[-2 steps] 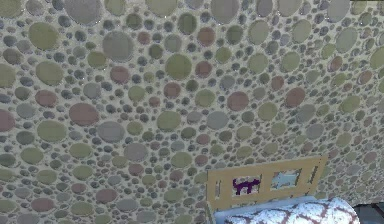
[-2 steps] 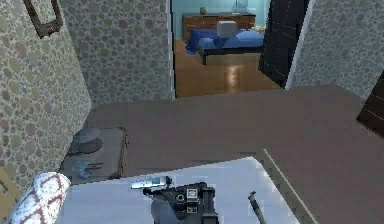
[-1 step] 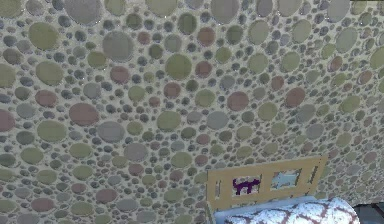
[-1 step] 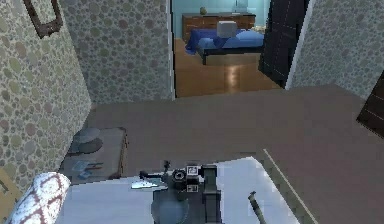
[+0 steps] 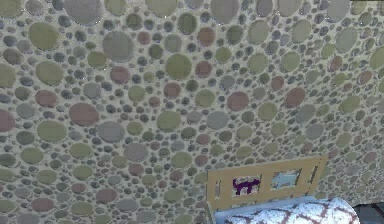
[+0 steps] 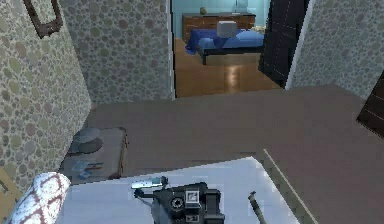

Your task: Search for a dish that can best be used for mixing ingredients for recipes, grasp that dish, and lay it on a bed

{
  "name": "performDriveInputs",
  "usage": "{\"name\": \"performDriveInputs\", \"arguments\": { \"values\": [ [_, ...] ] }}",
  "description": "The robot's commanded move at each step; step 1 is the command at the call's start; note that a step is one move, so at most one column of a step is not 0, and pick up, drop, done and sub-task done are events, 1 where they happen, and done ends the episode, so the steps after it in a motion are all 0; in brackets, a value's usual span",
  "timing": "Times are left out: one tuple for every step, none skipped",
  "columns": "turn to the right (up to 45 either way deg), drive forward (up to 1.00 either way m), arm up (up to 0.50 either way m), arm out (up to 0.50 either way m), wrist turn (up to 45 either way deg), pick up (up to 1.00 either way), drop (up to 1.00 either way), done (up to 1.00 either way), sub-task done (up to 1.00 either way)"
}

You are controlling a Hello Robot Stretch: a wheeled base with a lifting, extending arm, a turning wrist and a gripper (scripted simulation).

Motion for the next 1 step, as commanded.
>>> {"name": "performDriveInputs", "arguments": {
  "values": [
    [0.0, 0.00, 0.00, 0.00, 0.0, 0.00, 0.00, 1.00, 0.00]
  ]
}}
